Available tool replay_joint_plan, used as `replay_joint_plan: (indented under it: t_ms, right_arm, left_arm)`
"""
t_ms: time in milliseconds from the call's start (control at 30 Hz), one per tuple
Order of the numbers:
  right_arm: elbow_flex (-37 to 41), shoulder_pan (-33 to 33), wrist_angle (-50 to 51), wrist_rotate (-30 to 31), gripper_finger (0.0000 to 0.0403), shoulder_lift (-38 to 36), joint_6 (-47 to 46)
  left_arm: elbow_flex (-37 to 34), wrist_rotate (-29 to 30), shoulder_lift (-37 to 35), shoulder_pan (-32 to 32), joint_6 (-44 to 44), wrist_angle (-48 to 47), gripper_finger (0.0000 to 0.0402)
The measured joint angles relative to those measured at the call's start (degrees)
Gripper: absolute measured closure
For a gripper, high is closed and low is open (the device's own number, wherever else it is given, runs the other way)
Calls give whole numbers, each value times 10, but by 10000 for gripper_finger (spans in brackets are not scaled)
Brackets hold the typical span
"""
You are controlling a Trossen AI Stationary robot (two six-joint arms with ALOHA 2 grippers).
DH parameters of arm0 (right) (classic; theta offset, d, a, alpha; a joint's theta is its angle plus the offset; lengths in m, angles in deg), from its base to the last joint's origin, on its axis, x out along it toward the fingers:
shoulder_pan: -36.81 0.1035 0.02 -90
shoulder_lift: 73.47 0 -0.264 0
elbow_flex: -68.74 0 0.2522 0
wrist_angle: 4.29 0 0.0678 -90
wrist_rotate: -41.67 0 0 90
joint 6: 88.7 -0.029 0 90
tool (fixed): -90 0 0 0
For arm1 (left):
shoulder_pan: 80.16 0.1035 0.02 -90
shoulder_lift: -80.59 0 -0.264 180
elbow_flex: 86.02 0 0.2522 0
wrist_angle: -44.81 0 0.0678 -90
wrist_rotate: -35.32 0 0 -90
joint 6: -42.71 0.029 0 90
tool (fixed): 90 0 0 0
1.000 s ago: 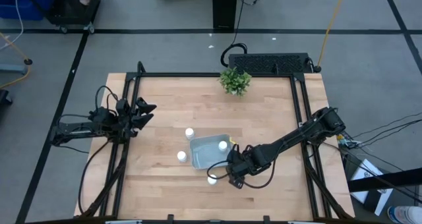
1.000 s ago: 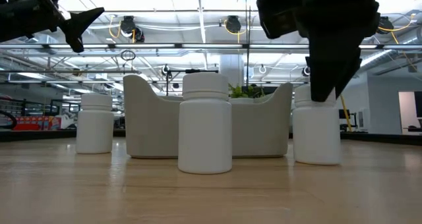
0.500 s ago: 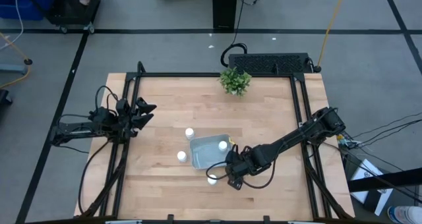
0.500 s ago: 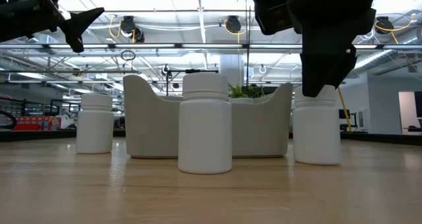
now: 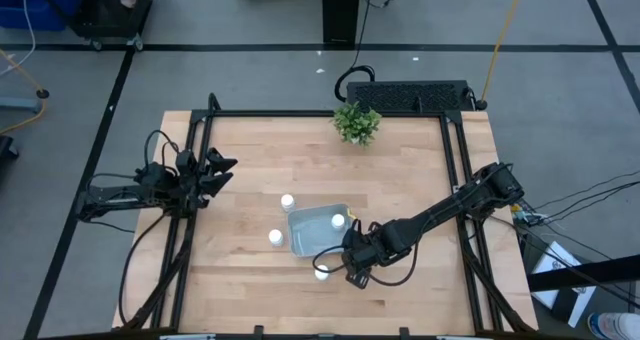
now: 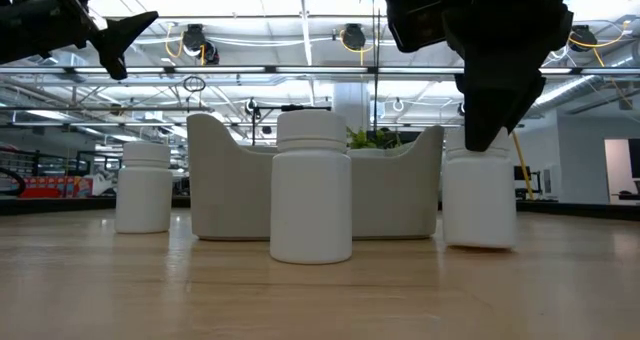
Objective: Pick and place pill bottles into a basket
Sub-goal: Put the white pill bottle into the white bin
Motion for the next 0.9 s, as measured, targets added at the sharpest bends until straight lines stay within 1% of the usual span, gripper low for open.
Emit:
replay_joint_plan:
  t_ms: [100,200,367,700,900]
  right_arm:
    - [0,0,0,1,249,0,0]
    - [0,1,1,0,239,-2,-1]
    - [0,1,5,-3,246,-11,1]
    - [0,2,2,0,246,-69,3]
    - [0,6,-28,27,246,-106,20]
  left_arm:
    - [0,0,0,0,2,0,162]
    - [0,0,0,0,2,0,163]
    - [0,0,0,0,4,-1,162]
    - [0,5,0,0,5,-5,162]
    - [0,5,0,0,5,-5,163]
